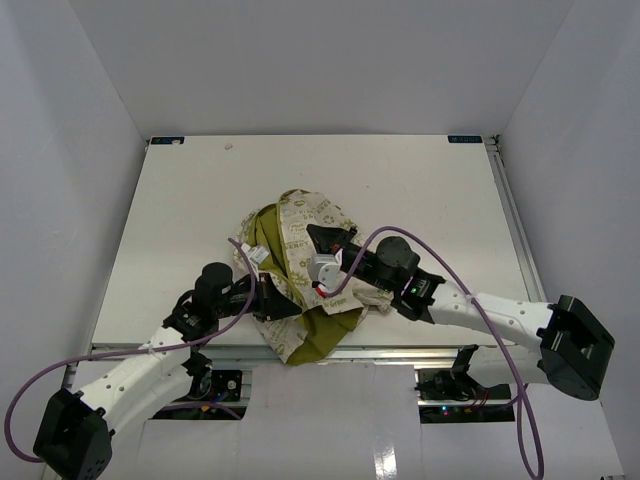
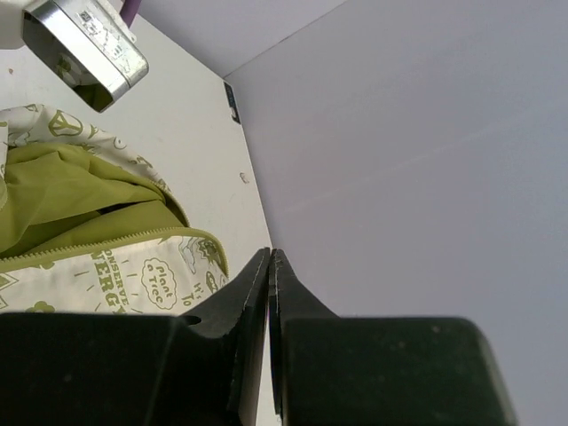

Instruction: Zip up the jacket

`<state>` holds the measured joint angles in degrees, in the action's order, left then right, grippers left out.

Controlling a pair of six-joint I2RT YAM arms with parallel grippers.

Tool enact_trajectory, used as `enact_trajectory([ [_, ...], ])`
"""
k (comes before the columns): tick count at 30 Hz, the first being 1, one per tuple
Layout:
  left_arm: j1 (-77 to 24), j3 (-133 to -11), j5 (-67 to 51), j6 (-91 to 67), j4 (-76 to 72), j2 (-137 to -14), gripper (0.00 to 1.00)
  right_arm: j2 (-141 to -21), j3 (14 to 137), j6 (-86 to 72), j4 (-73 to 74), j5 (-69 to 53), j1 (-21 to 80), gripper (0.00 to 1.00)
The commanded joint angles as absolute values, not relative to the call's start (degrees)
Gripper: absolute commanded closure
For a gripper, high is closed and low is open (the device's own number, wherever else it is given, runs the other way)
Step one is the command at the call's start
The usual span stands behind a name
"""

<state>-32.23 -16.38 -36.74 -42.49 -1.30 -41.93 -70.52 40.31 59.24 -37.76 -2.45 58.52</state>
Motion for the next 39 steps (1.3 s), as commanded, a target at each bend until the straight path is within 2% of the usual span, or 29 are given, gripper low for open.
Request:
enact_trajectory([
  [1,-32.3,-16.4,-39.8,-41.9,-2.6,-41.2,1.0,-68.1,44.4,51.5,-28.4,-4.5,58.5,0.92],
  [3,-32.4,-15.7,-42.0,-41.5,-4.5,-40.5,1.0,-66.9,48.2,44.2,-19.6,-5.8,58.0,0.92],
  [5,-32.4,-14.6,-45.1,-41.2,-7.8,-39.8,1.0,-65.7,50.9,32.6,-14.1,-8.0,56.7,0.85],
  [6,-32.3,-14.1,-46.1,-41.3,-9.1,-39.8,1.0,-65.3,50.9,32.4,-14.0,-9.8,55.5,0.85],
  [9,-32.4,-13.1,-46.8,-41.2,-11.4,-38.0,1.0,-68.1,60.4,19.6,-0.9,-26.0,46.7,0.59],
  [11,-32.4,-12.5,-46.6,-41.3,-11.9,-37.1,1.0,-74.9,66.7,14.5,6.7,-38.1,41.1,0.51],
  [14,-32.4,-12.1,-46.5,-41.5,-11.8,-35.9,1.0,-83.2,74.4,12.1,15.6,-50.0,35.6,0.36],
  [17,-32.4,-12.4,-47.6,-41.2,-11.3,-35.8,1.0,-85.6,73.7,17.7,19.2,-63.5,34.3,0.37],
  [20,-32.6,-12.7,-48.8,-41.1,-11.8,-36.9,1.0,-85.2,71.7,23.9,23.0,-66.2,34.3,0.42],
  [23,-32.7,-13.2,-49.4,-40.6,-12.5,-39.3,1.0,-84.3,70.4,26.1,23.9,-66.9,34.3,0.42],
  [28,-32.6,-16.6,-43.8,-38.4,-5.1,-42.8,1.0,-82.1,64.7,16.1,16.5,-54.7,34.4,0.36],
  [32,-32.6,-12.9,-42.3,-42.9,-7.6,-39.7,1.0,-78.8,57.9,8.3,6.9,-49.6,35.6,0.32],
  [35,-32.7,-11.4,-41.3,-43.2,-6.9,-36.6,1.0,-78.8,55.1,10.6,5.5,-49.5,39.9,0.28],
  [39,-32.7,-11.8,-41.6,-42.0,-7.0,-34.9,1.0,-82.4,58.2,16.3,9.5,-48.9,45.5,0.29],
])
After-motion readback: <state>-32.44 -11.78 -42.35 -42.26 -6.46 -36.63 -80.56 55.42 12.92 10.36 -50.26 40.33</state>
